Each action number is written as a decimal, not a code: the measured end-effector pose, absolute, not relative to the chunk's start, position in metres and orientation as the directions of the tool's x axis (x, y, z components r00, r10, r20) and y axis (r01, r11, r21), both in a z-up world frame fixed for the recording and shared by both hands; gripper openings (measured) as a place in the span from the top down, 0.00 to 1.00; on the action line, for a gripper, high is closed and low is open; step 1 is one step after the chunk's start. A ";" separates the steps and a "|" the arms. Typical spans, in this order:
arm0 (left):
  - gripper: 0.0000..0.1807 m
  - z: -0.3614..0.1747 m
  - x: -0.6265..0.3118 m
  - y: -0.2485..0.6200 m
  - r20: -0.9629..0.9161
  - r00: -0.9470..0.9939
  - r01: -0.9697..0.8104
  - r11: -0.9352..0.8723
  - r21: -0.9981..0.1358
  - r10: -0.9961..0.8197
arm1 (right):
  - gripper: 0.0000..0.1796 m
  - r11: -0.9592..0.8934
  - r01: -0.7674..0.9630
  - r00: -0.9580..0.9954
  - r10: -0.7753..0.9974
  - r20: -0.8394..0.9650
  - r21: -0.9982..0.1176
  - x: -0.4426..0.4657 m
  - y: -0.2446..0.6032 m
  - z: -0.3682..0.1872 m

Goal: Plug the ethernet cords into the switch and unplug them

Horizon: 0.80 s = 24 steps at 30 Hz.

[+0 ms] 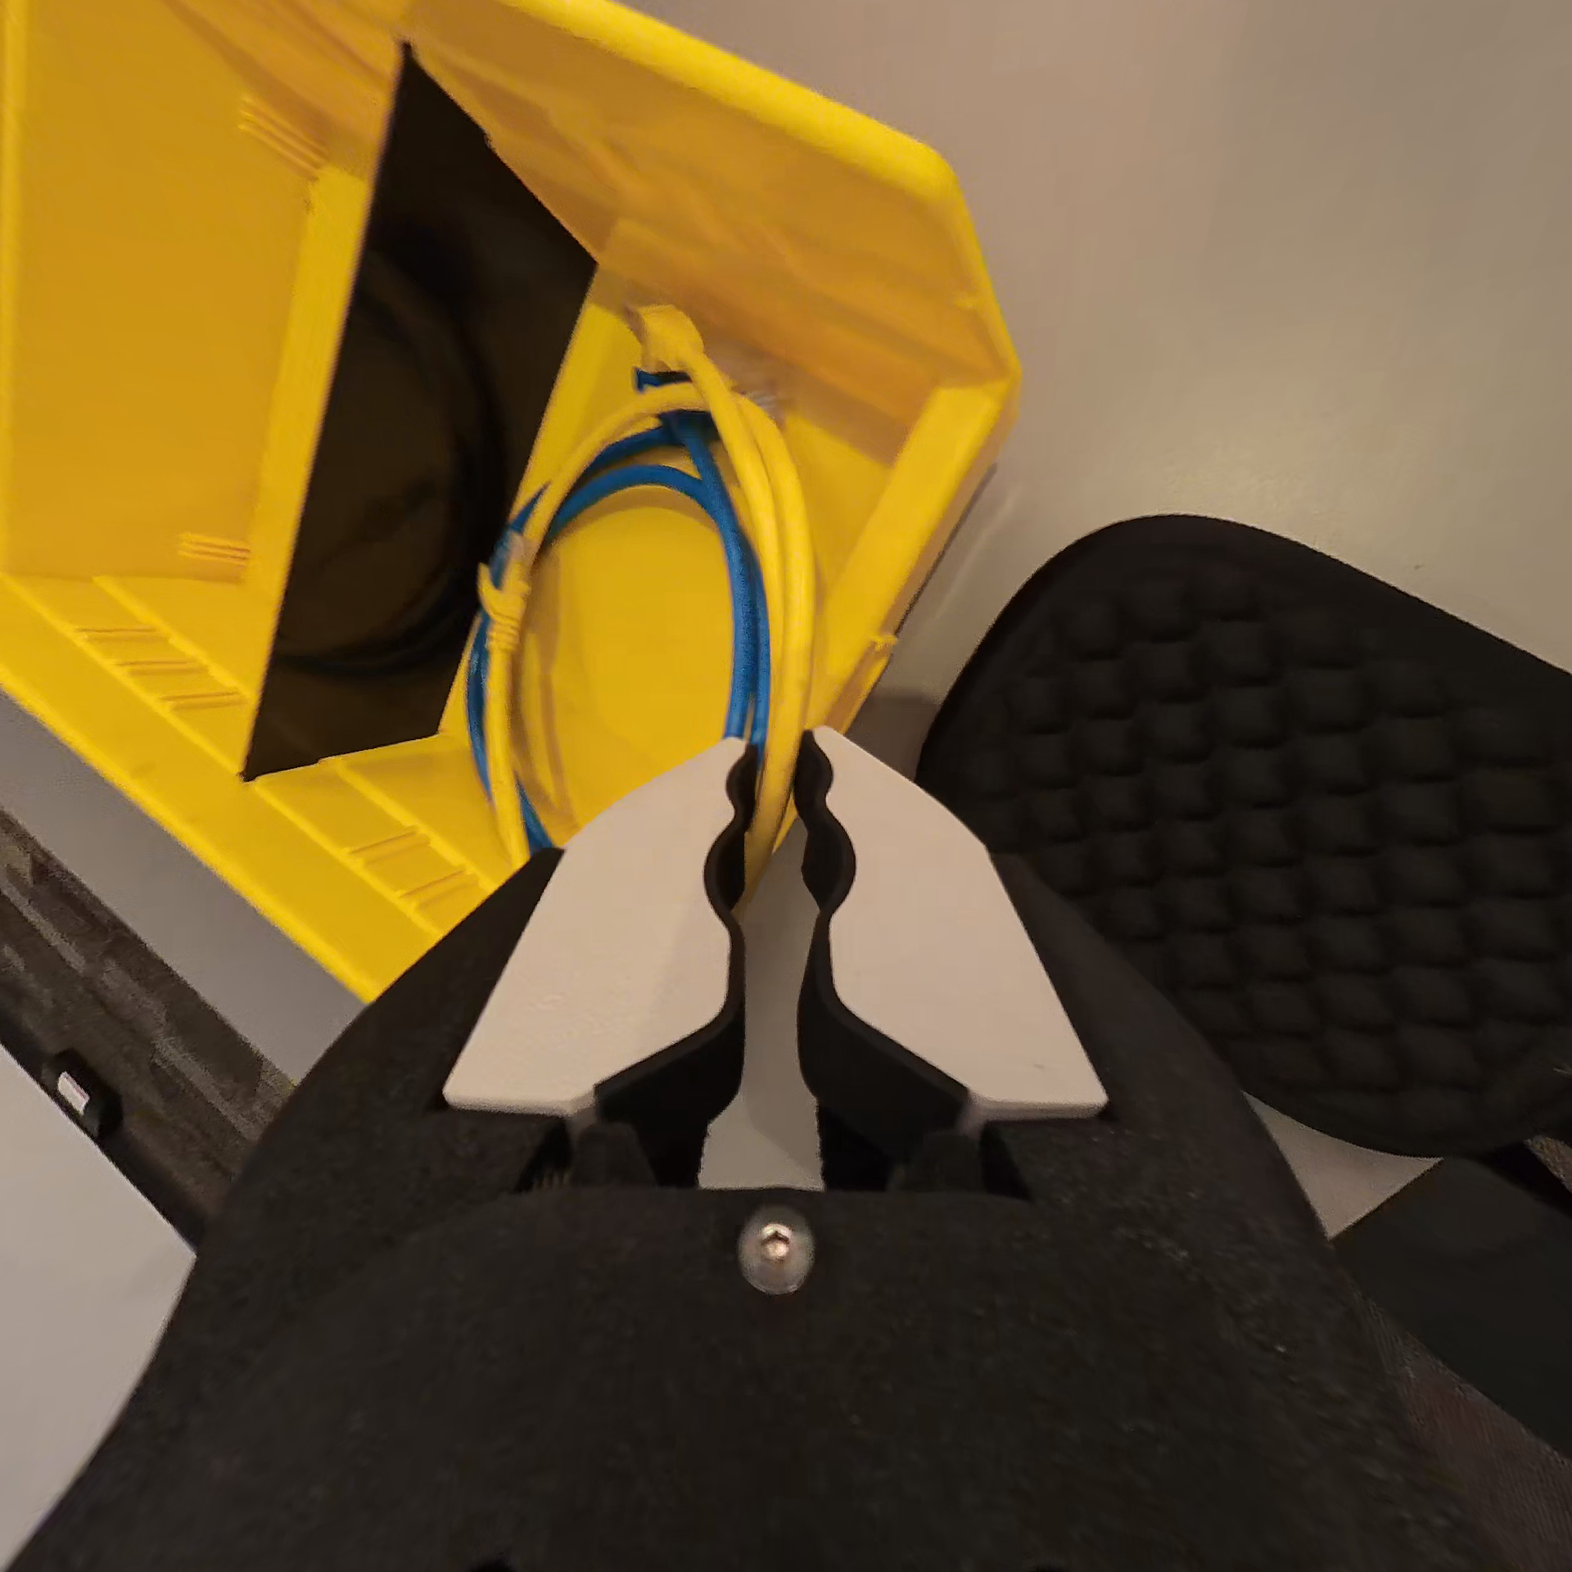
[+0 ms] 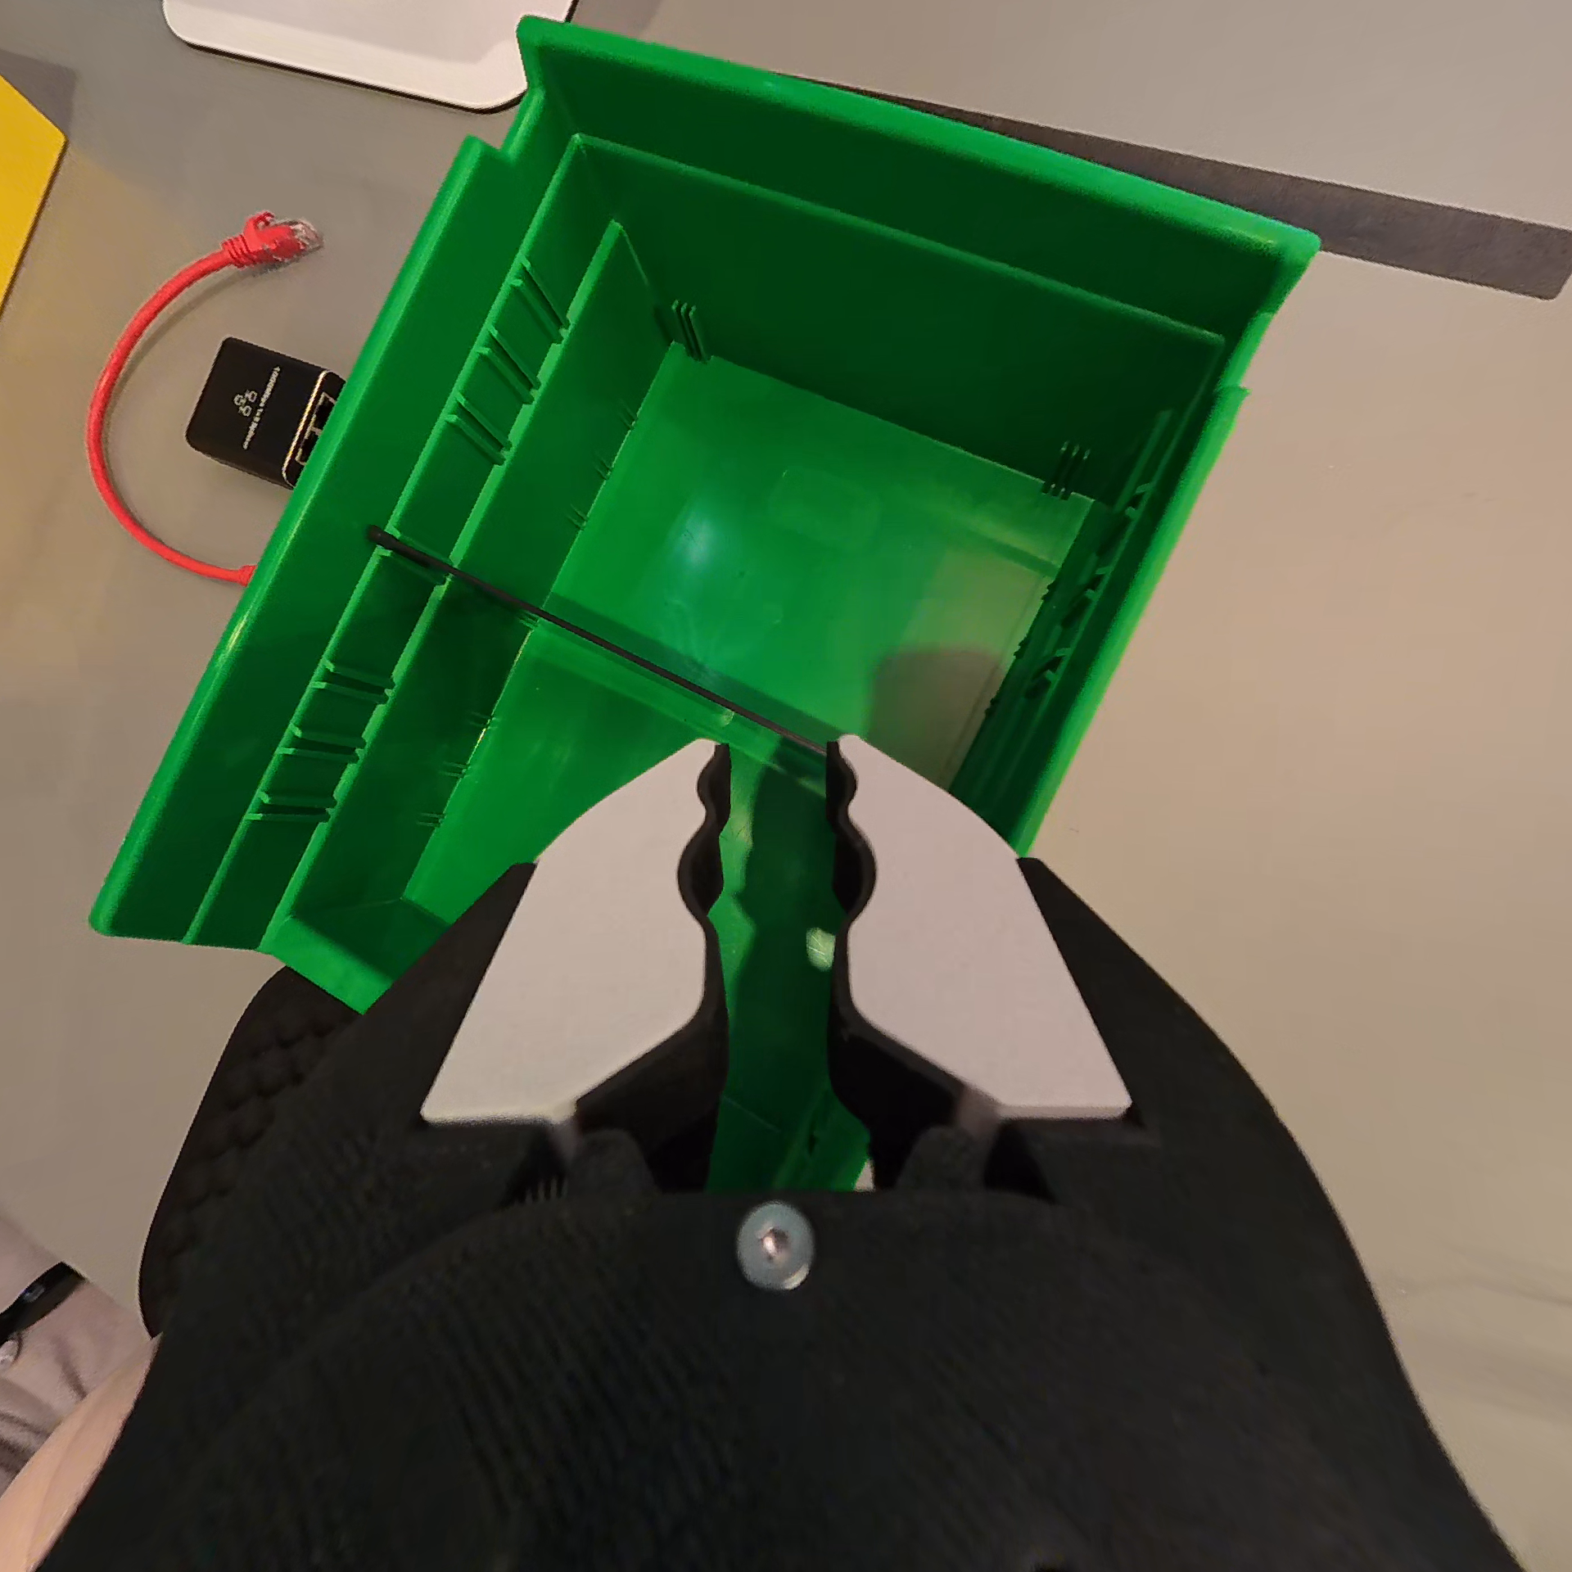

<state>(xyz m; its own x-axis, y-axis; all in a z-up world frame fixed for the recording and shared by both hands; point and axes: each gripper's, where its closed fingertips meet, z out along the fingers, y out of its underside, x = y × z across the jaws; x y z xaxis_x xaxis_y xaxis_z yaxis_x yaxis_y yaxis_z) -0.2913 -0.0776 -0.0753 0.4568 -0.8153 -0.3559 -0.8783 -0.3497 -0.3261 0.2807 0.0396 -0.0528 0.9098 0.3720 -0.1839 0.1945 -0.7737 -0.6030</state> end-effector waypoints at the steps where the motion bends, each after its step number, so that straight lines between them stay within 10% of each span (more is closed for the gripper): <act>1: 0.96 -0.067 -0.293 -0.074 -0.364 0.470 -0.871 -0.356 -0.338 -0.804 | 0.87 -0.774 0.196 0.909 0.373 -0.184 -0.601 0.281 0.040 -0.053; 24: 0.97 0.159 -0.168 0.025 -0.442 0.610 -0.726 -0.240 -0.645 -0.658 | 0.87 -0.773 0.208 0.905 0.384 -0.182 -0.600 0.280 0.038 -0.055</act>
